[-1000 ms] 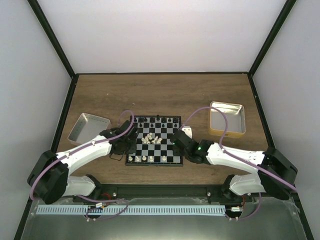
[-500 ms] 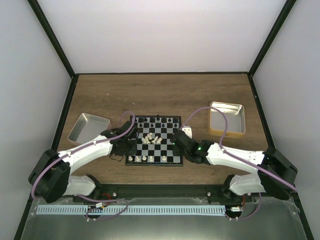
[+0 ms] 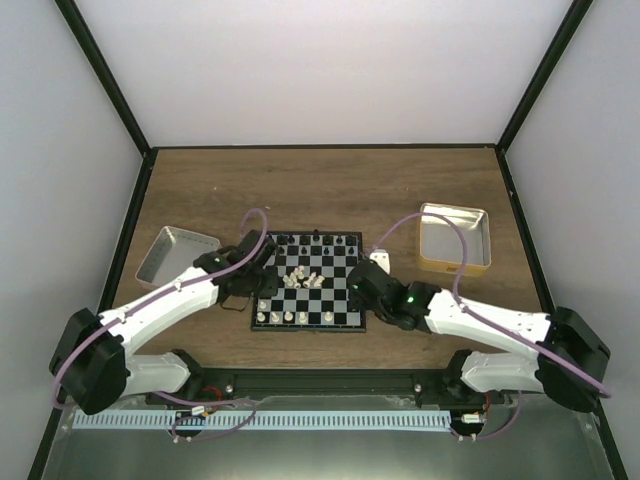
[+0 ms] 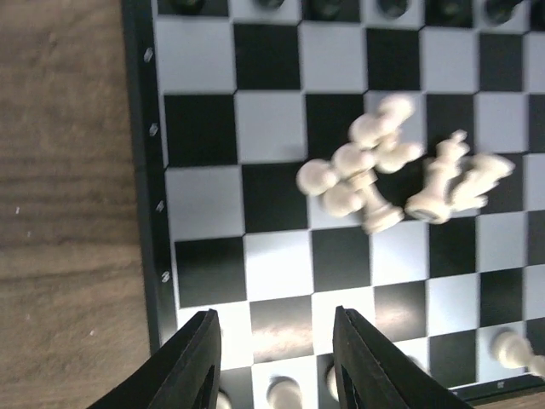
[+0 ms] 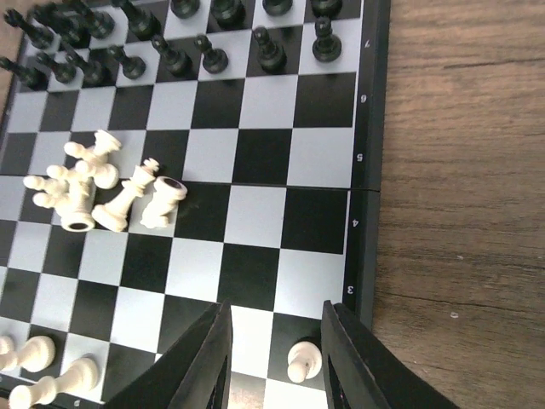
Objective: Set up the chess pieces on the board
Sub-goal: Place the chess piece on the chessboard, then pick up the chess piece from the chessboard.
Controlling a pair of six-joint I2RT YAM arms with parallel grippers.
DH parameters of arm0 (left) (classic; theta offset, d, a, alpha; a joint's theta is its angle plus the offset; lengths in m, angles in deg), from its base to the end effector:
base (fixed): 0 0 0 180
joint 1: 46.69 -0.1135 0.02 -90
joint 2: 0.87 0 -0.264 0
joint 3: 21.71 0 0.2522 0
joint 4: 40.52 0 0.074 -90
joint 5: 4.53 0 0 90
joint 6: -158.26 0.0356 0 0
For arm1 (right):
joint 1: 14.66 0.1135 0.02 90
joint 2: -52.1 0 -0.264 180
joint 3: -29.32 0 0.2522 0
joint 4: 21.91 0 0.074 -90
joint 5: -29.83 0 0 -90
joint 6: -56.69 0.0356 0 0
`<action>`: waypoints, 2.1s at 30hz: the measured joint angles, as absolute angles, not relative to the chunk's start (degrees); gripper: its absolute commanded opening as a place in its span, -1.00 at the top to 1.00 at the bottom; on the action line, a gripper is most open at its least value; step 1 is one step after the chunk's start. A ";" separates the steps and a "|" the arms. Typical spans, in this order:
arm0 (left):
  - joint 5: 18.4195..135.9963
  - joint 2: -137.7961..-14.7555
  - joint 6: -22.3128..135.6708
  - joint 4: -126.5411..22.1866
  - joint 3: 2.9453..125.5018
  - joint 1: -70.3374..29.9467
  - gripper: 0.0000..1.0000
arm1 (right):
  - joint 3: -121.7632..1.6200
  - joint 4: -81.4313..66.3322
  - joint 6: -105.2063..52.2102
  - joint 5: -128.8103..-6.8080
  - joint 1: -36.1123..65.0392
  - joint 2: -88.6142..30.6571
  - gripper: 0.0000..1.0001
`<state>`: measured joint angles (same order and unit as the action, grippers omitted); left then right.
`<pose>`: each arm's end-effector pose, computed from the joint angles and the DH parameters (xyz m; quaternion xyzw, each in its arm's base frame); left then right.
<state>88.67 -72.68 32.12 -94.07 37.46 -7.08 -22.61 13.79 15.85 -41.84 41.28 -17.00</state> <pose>0.1768 -0.1438 0.2089 0.0239 0.9778 -0.1050 0.1795 0.1391 0.1858 0.1997 -0.0047 0.9372 0.1577 0.3110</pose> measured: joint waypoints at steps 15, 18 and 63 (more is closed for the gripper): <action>92.93 -87.30 36.51 -88.26 45.72 -5.88 0.61 | -22.30 19.08 18.28 -38.41 41.28 -6.03 0.38; 93.98 -89.66 35.81 -87.08 46.84 -5.88 0.60 | -21.95 19.71 18.24 -37.71 41.28 -4.71 0.38; 93.81 -94.45 33.95 -83.47 46.27 -5.88 0.75 | -20.97 19.65 17.78 -36.53 41.28 -5.33 0.38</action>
<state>93.81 -94.45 33.95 -83.47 46.27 -5.88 -20.97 19.65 17.78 -36.53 41.28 -5.33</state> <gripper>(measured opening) 0.143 0.310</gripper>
